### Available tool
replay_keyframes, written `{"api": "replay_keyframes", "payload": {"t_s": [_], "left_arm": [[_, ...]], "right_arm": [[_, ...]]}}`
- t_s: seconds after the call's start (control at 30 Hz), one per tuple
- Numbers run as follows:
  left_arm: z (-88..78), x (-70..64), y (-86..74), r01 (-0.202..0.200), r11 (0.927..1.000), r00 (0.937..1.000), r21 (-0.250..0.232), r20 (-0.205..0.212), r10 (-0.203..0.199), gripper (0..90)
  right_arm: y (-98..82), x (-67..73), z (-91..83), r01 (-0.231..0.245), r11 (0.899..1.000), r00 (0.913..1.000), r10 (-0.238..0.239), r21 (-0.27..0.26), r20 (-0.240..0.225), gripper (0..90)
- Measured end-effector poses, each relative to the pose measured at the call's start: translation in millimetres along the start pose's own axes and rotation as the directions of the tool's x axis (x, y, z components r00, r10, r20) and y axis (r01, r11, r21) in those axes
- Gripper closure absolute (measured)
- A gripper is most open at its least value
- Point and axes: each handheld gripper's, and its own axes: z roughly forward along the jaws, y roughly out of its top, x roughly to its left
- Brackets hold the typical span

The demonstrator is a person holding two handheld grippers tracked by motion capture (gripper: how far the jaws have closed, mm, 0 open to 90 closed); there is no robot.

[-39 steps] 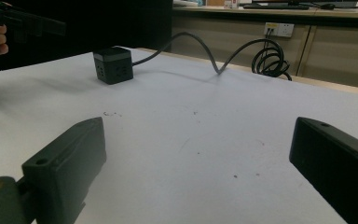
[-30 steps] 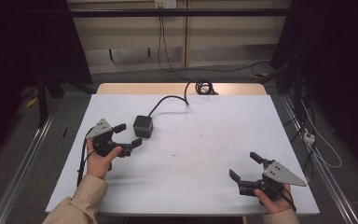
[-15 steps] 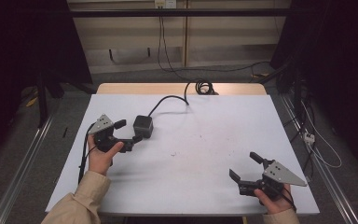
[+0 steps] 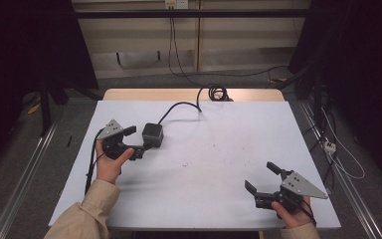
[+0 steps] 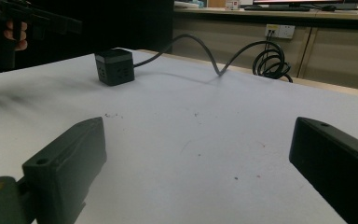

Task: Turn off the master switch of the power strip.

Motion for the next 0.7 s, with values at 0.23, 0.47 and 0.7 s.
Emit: {"api": "replay_keyframes", "payload": {"t_s": [0.23,0.47,0.7], "left_arm": [[3.7,1.6,3.8,-0.006,1.0,1.0,0.004,-0.005,0.006,8.7],[8.0,3.7,8.2,-0.014,0.9998,0.9998,0.013,-0.013,0.014,13.9],[13.3,5.2,10.7,-0.007,0.9998,0.9999,0.02,-0.012,0.007,21.7]], "right_arm": [[0.1,-0.5,-0.5,-0.002,1.0,1.0,0.002,-0.004,0.001,3.5],[0.0,-0.5,-0.3,0.0,1.0,1.0,0.0,-0.003,-0.001,3.5],[-0.1,-0.6,-0.4,0.001,1.0,1.0,-0.001,-0.003,-0.001,3.6]]}}
